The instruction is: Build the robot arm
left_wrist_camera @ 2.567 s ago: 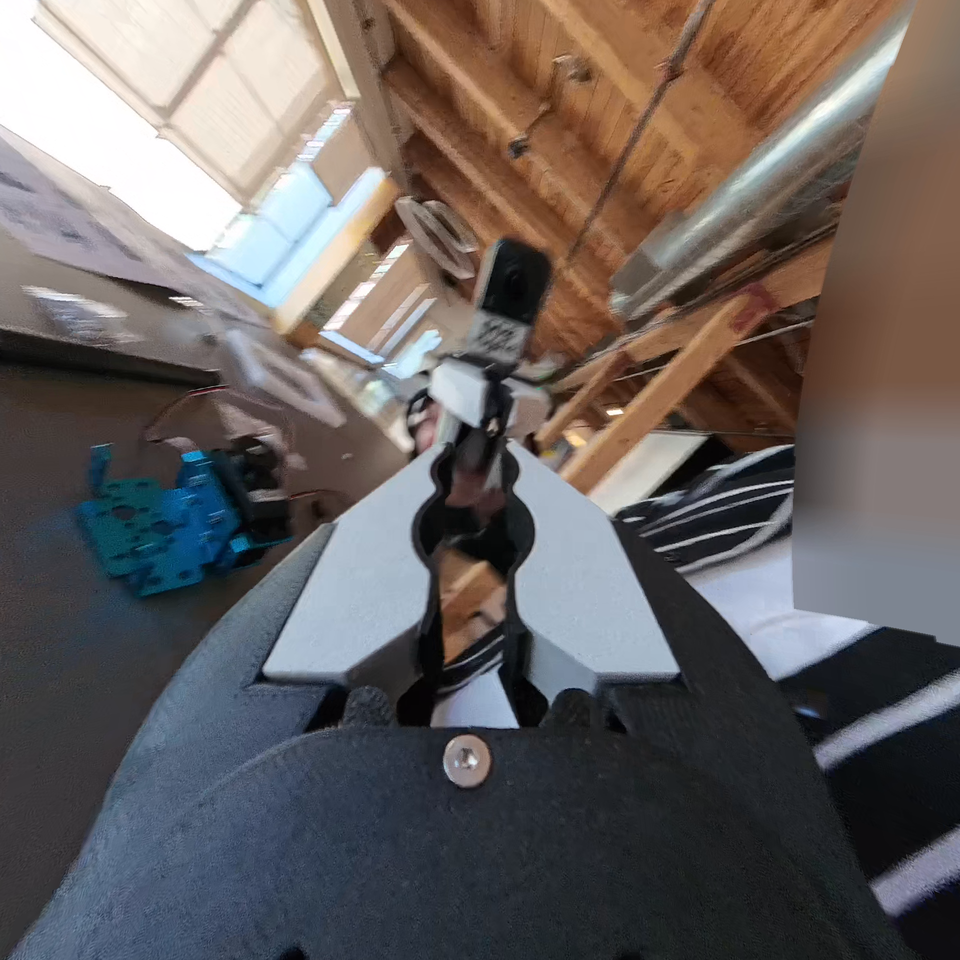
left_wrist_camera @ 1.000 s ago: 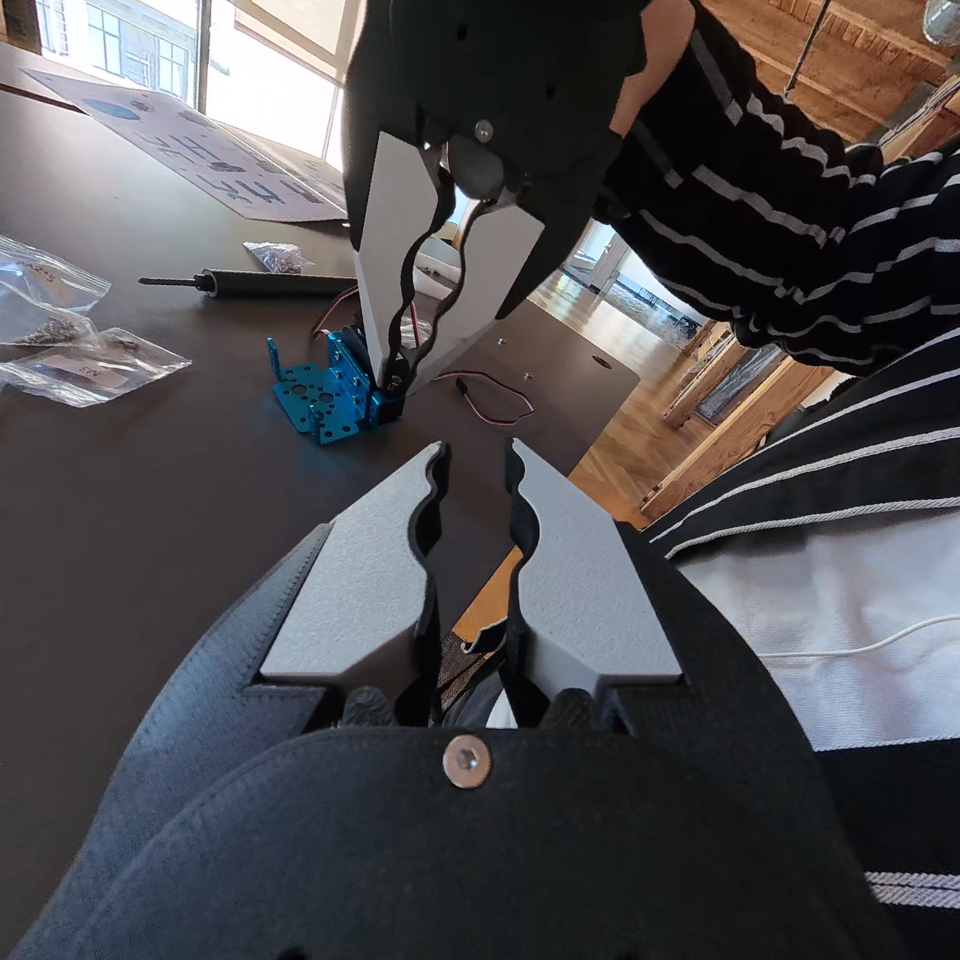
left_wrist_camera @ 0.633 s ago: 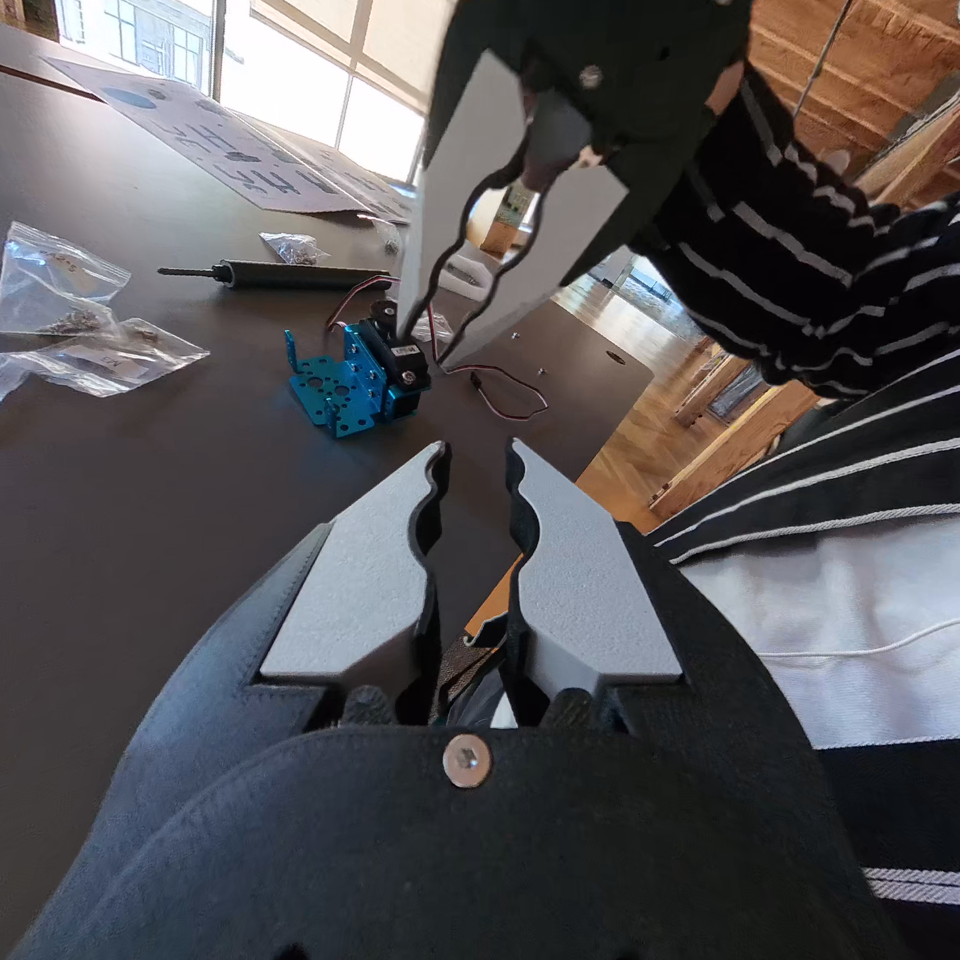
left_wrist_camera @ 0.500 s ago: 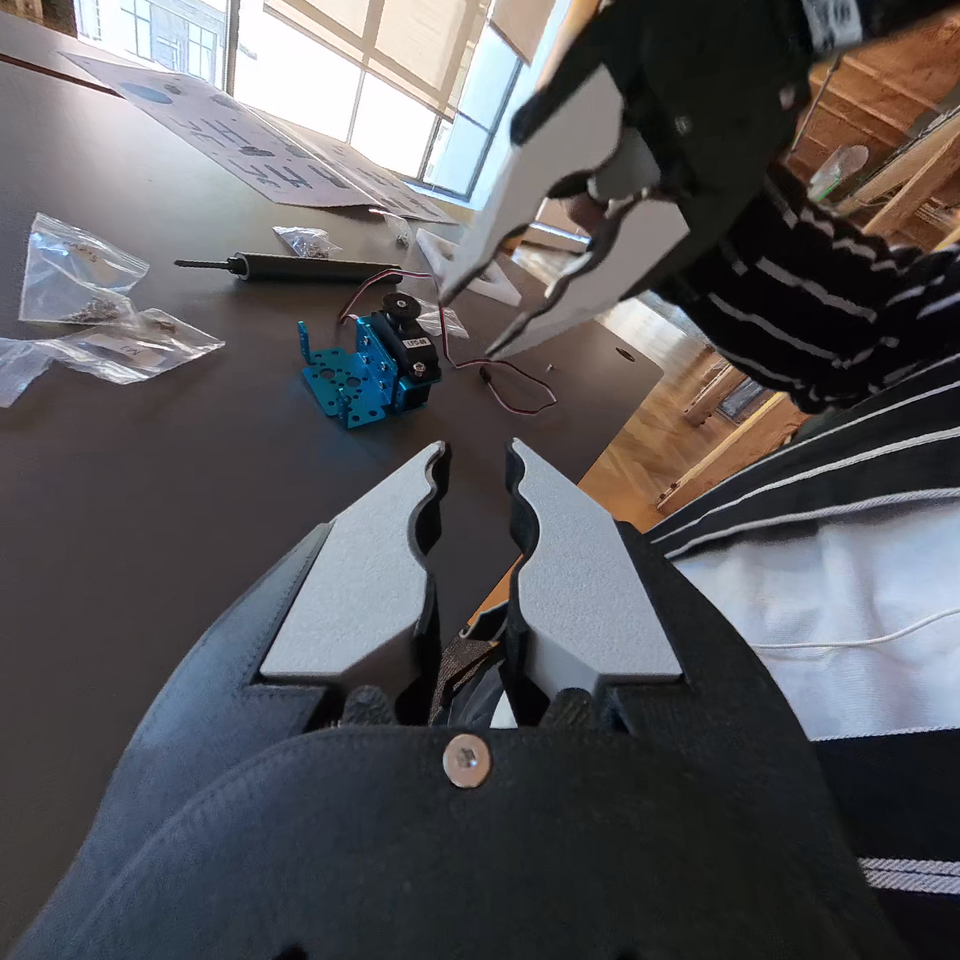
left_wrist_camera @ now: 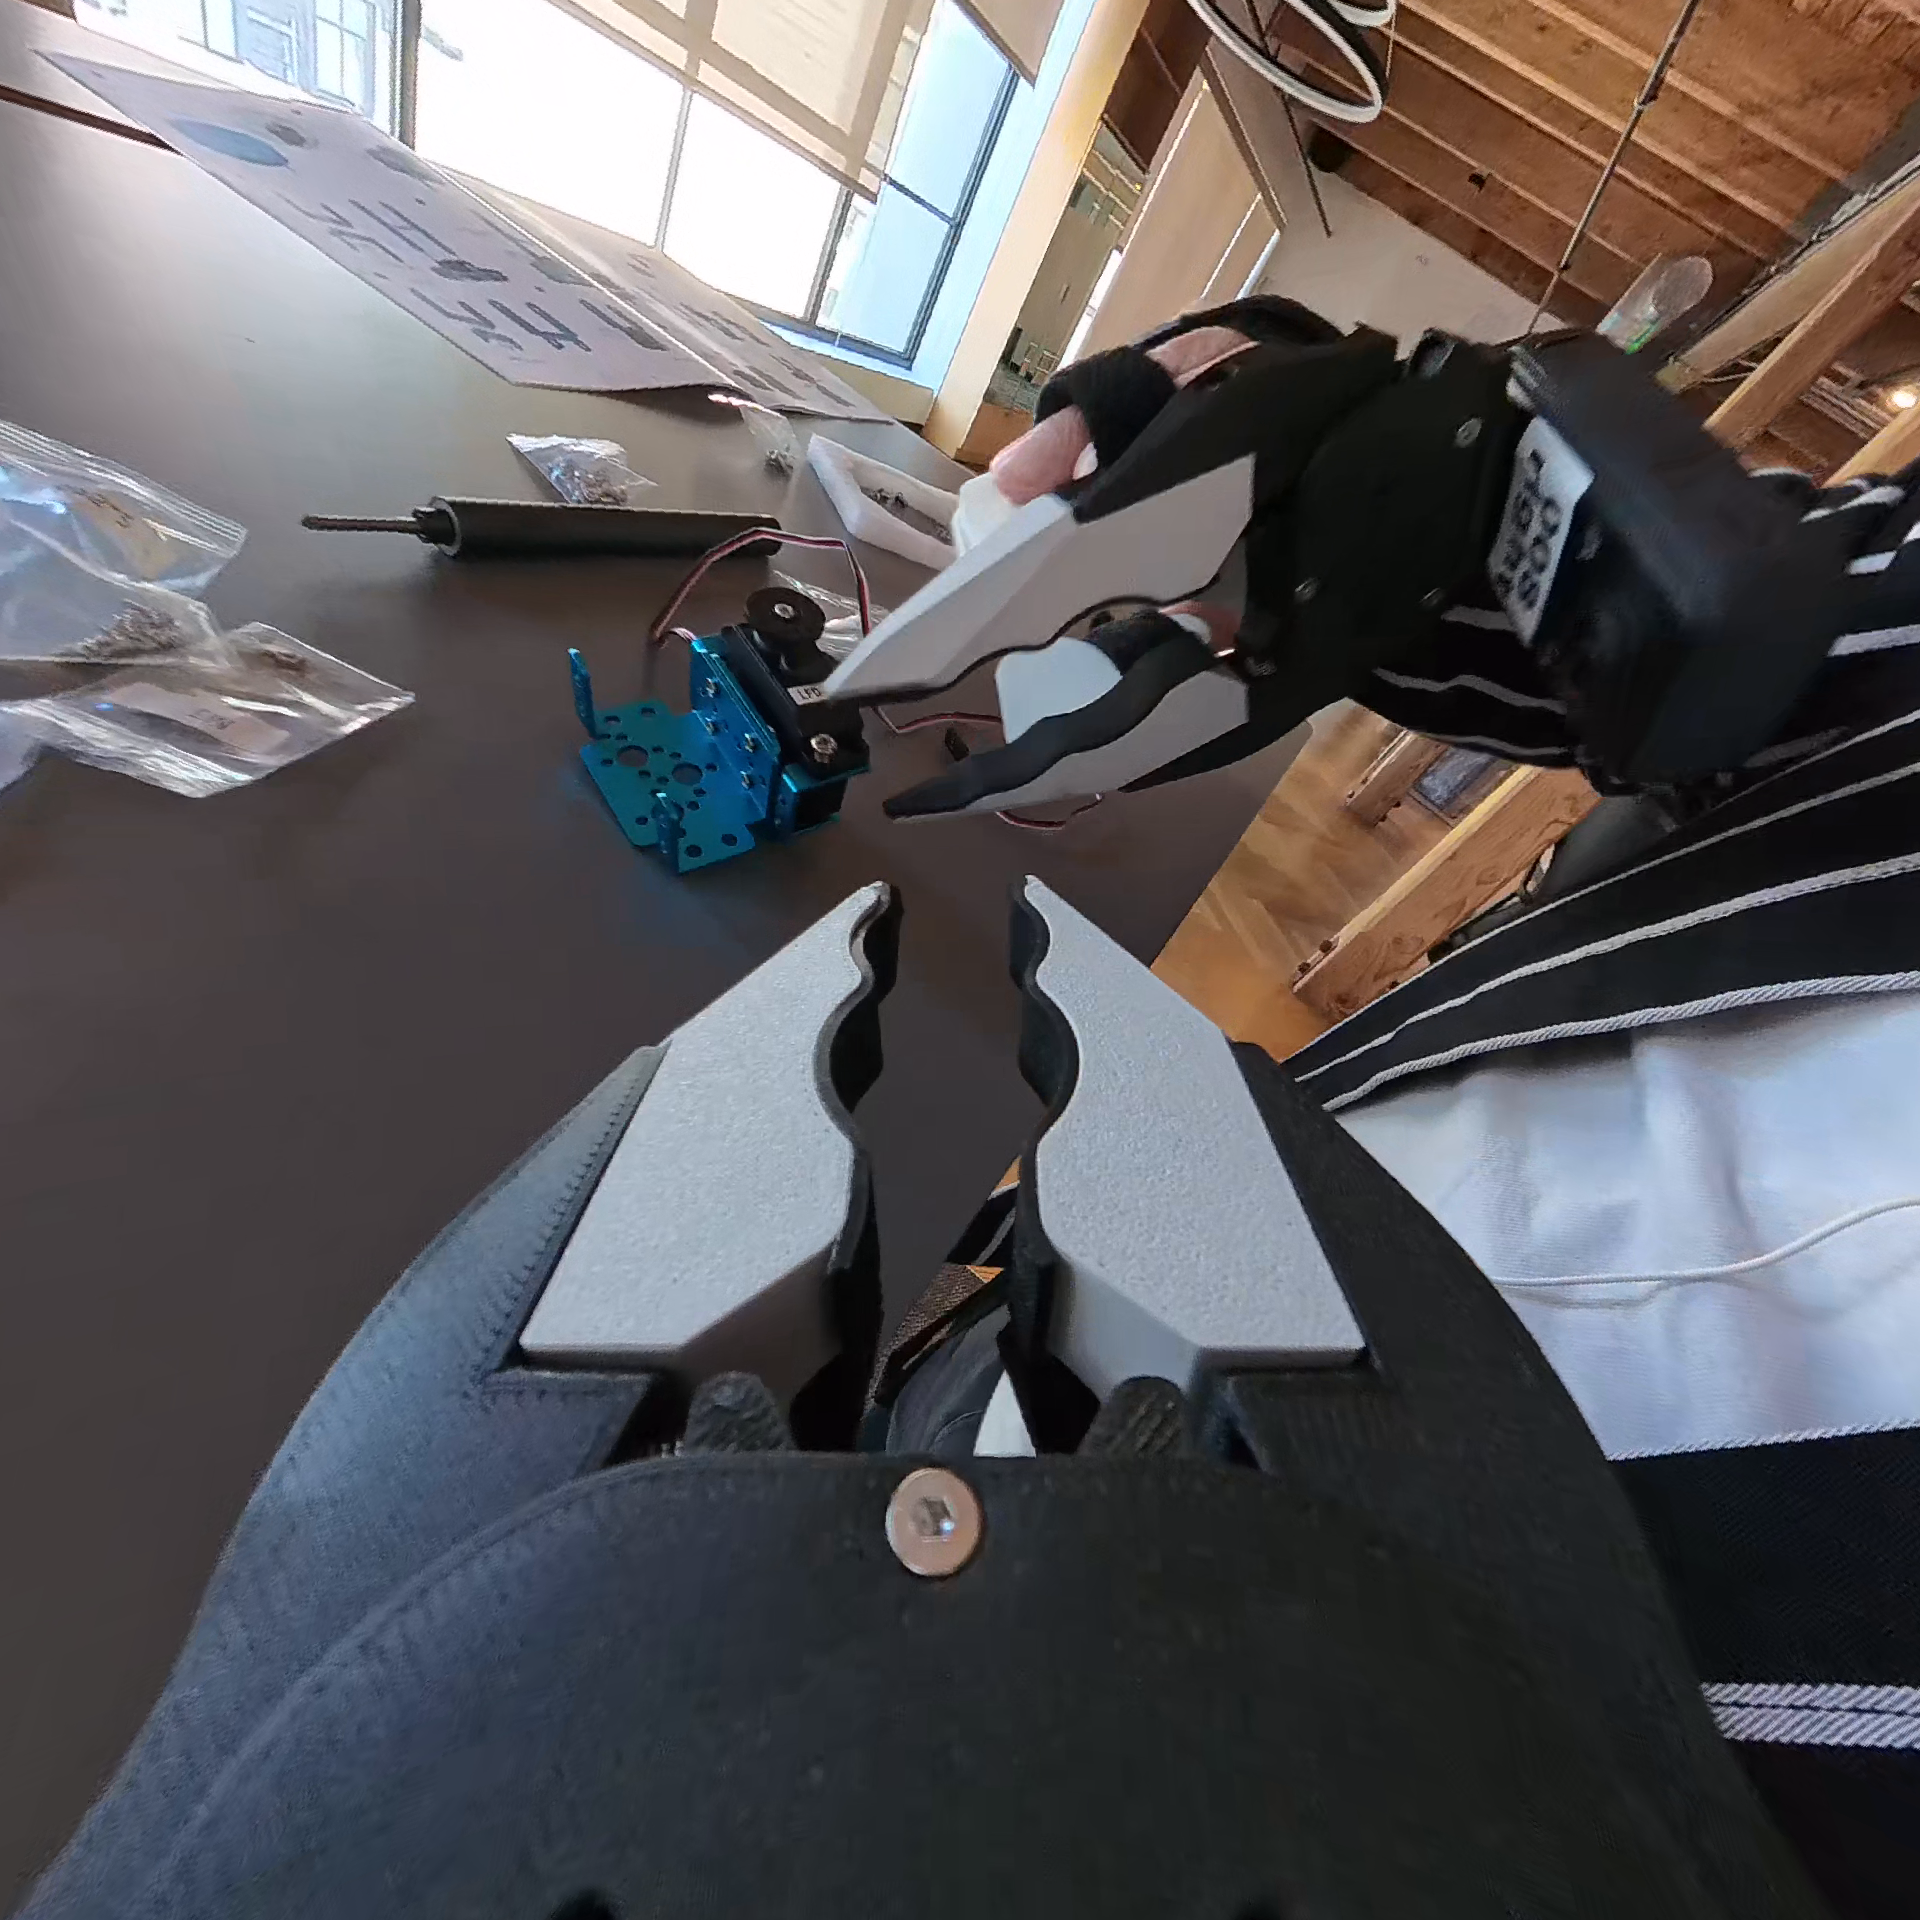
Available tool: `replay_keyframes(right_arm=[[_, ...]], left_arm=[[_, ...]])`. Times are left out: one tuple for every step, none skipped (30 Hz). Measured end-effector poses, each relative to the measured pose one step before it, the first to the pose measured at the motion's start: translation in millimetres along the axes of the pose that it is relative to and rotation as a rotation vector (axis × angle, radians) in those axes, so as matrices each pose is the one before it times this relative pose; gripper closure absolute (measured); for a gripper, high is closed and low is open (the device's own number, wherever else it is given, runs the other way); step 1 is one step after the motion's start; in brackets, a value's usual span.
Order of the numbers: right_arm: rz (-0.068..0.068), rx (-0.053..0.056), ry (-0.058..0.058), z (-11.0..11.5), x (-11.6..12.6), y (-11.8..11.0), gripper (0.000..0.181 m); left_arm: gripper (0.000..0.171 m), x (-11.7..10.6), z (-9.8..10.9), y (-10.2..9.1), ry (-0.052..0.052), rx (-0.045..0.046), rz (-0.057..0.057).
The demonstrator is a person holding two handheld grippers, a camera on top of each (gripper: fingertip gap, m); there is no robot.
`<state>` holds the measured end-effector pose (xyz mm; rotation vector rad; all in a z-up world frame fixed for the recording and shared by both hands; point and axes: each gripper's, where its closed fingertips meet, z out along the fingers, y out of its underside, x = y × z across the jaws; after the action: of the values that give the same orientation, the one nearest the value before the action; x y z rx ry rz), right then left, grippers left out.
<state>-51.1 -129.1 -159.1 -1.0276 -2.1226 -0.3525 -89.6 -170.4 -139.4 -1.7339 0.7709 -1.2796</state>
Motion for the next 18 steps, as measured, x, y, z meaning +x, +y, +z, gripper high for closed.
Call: replay_keyframes(right_arm=[[-0.0175, -0.0062, -0.0055, 1.76, -2.49, 1.51, 0.144], [-0.0175, -0.0101, 0.0031, 1.48, -1.41, 2.56, 0.145], [-0.0175, -0.0047, 0.0130, 0.76, -0.12, 2.04, 0.147], [-0.0134, 0.0022, 0.0241, 0.16, 1.38, 1.17, 0.150], [-0.0065, 0.0052, 0.0214, 0.30, 1.44, 0.35, 0.151], [0.0001, 0.0069, 0.0054, 0.52, -0.79, -0.34, 0.152], [-0.0010, 0.0015, 0.0123, 0.63, 0.42, 0.18, 0.152], [-0.0053, -0.0001, 0.0084, 0.65, -0.23, 0.41, 0.152], [-0.0054, 0.0023, 0.0022, 0.68, -1.07, -0.14, 0.152], [-0.0044, 0.0033, 0.0063, 0.49, -0.39, -0.50, 0.152], [-0.0038, -0.0020, -0.0042, 0.87, -1.82, 0.28, 0.154], [-0.0073, -0.0075, -0.0033, 0.97, -1.82, 1.19, 0.156], [-0.0111, -0.0091, 0.0121, 0.73, 0.76, 1.66, 0.157], [-0.0066, -0.0027, 0.0087, 0.16, 0.55, 0.64, 0.158], [0.0012, -0.0025, 0.0056, -0.24, 0.77, 0.35, 0.160], [0.0033, -0.0018, 0.0110, -1.03, 1.77, 0.02, 0.165], [-0.0019, 0.0047, 0.0032, -0.93, 0.01, -0.67, 0.166], [-0.0010, 0.0035, 0.0050, -0.48, -0.27, -0.40, 0.166]], left_arm=[[0.153, 0.75, 0.47, 1.10, 0.0013, -0.00050, -0.0024], [0.153, 0.75, 0.27, 0.89, 0.0007, 0.00008, -0.0018], [0.153, 0.71, -0.04, 0.70, -0.0005, 0.00087, -0.0013], [0.153, 0.38, -0.25, 0.66, -0.0017, 0.00179, -0.0008], [0.153, 0.23, -0.29, 0.43, -0.0019, 0.00214, -0.0013], [0.153, 0.13, -0.27, 0.39, -0.0017, 0.00174, -0.0019], [0.153, -0.05, -0.32, 0.21, -0.0015, 0.00139, -0.0023], [0.153, 0.03, -0.30, 0.04, -0.0012, 0.00195, -0.0021], [0.153, -0.02, -0.39, -0.32, -0.0018, 0.00266, -0.0012], [0.154, -0.09, -0.40, -0.40, -0.0021, 0.00261, -0.0003], [0.154, -0.04, -0.30, -0.42, -0.0018, 0.00271, 0.0002], [0.154, -0.02, -0.27, -0.48, -0.0020, 0.00312, -0.0005], [0.154, -0.06, -0.17, -0.43, -0.0010, 0.00335, -0.0017], [0.154, 0.31, 0.04, -0.36, 0.0013, 0.00314, -0.0033], [0.154, 0.50, 0.25, -0.06, 0.0026, 0.00291, -0.0046], [0.154, 0.47, 0.25, -0.17, 0.0021, 0.00306, -0.0045], [0.154, 0.41, 0.30, 0.02, 0.0014, 0.00308, -0.0030], [0.155, 0.27, 0.32, 0.28, 0.0010, 0.00187, -0.0020]])
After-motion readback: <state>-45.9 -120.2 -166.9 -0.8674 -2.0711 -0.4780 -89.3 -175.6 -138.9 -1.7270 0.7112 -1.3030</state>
